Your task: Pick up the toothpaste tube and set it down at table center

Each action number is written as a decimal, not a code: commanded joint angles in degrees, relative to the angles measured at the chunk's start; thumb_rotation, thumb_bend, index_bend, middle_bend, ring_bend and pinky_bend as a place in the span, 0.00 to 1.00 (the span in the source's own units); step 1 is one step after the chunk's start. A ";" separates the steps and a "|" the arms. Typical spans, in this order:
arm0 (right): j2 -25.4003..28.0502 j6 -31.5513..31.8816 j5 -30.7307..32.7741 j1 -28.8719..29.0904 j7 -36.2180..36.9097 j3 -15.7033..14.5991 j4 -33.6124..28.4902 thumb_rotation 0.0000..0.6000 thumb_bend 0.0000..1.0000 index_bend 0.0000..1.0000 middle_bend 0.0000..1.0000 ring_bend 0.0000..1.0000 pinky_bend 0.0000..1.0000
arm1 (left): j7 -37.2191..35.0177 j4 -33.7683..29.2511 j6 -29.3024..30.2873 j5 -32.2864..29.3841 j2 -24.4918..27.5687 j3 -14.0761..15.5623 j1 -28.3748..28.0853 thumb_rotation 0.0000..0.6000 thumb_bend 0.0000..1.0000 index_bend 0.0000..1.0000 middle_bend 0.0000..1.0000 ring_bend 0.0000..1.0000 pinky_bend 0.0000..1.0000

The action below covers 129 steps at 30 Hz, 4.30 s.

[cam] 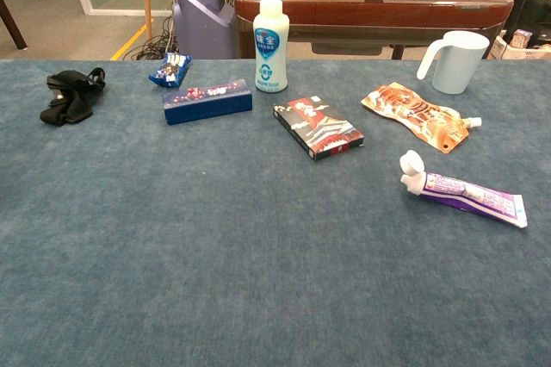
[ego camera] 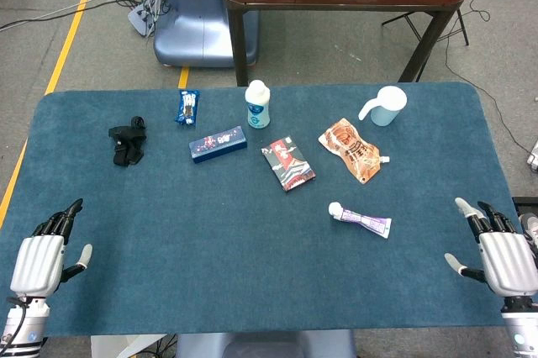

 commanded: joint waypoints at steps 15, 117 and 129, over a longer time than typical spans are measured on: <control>-3.97 -12.99 3.06 8.19 -9.33 3.90 -2.07 1.00 0.21 0.25 0.33 0.17 0.17 | -1.07 1.06 -1.18 0.91 -0.79 -0.19 -0.18 1.00 0.36 0.00 0.17 0.18 0.26; -10.47 -49.83 52.83 70.60 -38.32 2.91 -3.21 1.00 0.85 0.78 0.69 0.59 0.32 | -2.57 -4.57 -42.13 8.17 5.74 -4.42 -33.57 1.00 0.41 0.00 0.73 0.75 0.78; -12.79 -49.13 53.26 74.31 -34.05 0.60 -1.20 1.00 0.85 0.79 0.69 0.61 0.32 | -0.73 -4.24 -42.76 6.02 1.08 -4.10 -36.62 1.00 0.41 0.00 0.73 0.75 0.78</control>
